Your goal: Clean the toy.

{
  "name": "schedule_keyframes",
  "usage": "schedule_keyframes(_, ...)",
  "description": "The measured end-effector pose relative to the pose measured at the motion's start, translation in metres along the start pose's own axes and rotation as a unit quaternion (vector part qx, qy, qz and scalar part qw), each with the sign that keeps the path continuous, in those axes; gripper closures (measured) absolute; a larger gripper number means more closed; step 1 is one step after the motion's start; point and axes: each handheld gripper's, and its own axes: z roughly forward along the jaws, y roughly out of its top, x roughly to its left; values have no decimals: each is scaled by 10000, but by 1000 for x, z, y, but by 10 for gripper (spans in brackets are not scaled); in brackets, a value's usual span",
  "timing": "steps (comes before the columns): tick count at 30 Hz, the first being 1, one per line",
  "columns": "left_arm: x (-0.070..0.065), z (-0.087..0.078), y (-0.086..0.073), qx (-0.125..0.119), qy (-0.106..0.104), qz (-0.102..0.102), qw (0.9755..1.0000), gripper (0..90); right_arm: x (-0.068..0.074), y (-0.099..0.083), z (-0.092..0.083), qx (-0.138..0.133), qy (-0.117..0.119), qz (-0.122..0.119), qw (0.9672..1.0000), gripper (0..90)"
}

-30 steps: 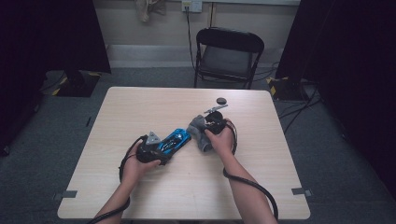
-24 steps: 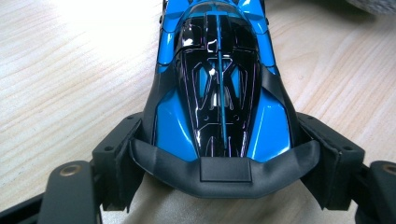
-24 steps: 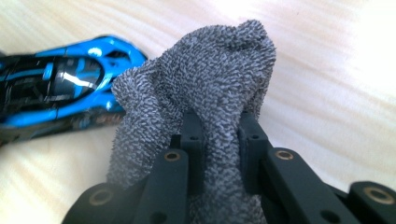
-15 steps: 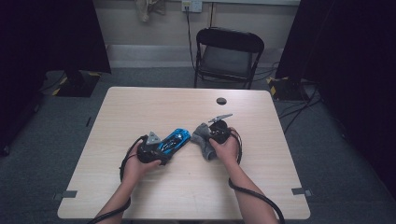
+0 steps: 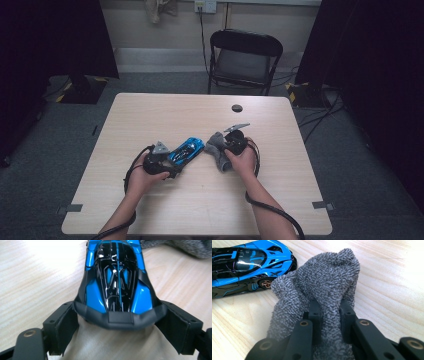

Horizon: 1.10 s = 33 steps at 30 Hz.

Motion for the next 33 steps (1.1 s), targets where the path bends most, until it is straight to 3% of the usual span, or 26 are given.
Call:
schedule_keyframes(10,6,-28,4,-88,-59,60,9999,202,0,-1,0,-31,2,7,10000,769)
schedule_keyframes(16,11,-38,24,-440,23,16,9990,194,-1,-1,0,-20,12,23,10000,768)
schedule_keyframes(24,9,-13,55,-378,-28,109,9992,244,0,0,0,-12,-9,24,10000,769)
schedule_keyframes(29,4,2,60,-362,4,294,9989,364,-1,-1,0,-29,15,43,10000,769)
schedule_keyframes(33,2,12,60,-215,-22,350,9992,399,-1,-2,0,-45,11,53,10000,768)
